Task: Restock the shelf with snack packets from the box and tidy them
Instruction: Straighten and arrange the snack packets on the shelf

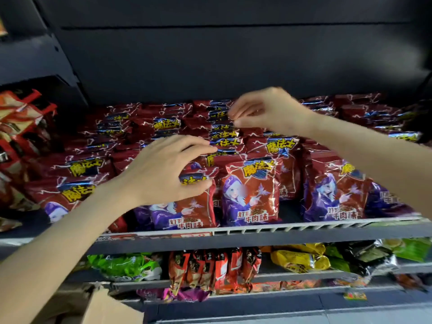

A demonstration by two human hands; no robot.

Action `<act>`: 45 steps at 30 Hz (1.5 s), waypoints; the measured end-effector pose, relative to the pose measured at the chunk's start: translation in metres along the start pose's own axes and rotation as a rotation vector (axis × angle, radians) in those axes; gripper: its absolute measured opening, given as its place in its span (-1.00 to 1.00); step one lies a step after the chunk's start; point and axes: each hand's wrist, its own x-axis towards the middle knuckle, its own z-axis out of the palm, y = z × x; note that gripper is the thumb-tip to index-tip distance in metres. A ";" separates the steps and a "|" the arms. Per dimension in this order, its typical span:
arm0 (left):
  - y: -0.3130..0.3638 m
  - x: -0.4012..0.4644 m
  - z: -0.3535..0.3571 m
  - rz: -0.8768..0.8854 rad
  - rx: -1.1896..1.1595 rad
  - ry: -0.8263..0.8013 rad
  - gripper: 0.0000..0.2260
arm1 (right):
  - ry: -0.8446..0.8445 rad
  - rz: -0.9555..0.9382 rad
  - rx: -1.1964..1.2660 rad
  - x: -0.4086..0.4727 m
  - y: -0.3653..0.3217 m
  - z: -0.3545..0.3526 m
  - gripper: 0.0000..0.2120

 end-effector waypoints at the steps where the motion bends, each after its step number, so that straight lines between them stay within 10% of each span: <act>1: 0.008 0.006 0.002 0.008 0.013 0.028 -0.44 | 0.006 0.001 -0.035 -0.011 0.007 -0.013 -0.83; 13: 0.073 0.057 0.042 -0.160 0.291 -0.003 -0.41 | -0.197 0.024 -0.562 -0.083 0.127 -0.078 -0.79; 40: 0.066 0.039 0.040 0.125 0.023 0.059 -0.71 | -0.548 -0.113 -0.351 -0.041 0.092 -0.045 -0.83; 45: 0.065 0.041 0.049 0.088 0.018 0.090 -0.66 | -0.286 -0.072 -0.212 -0.035 0.096 -0.035 -0.85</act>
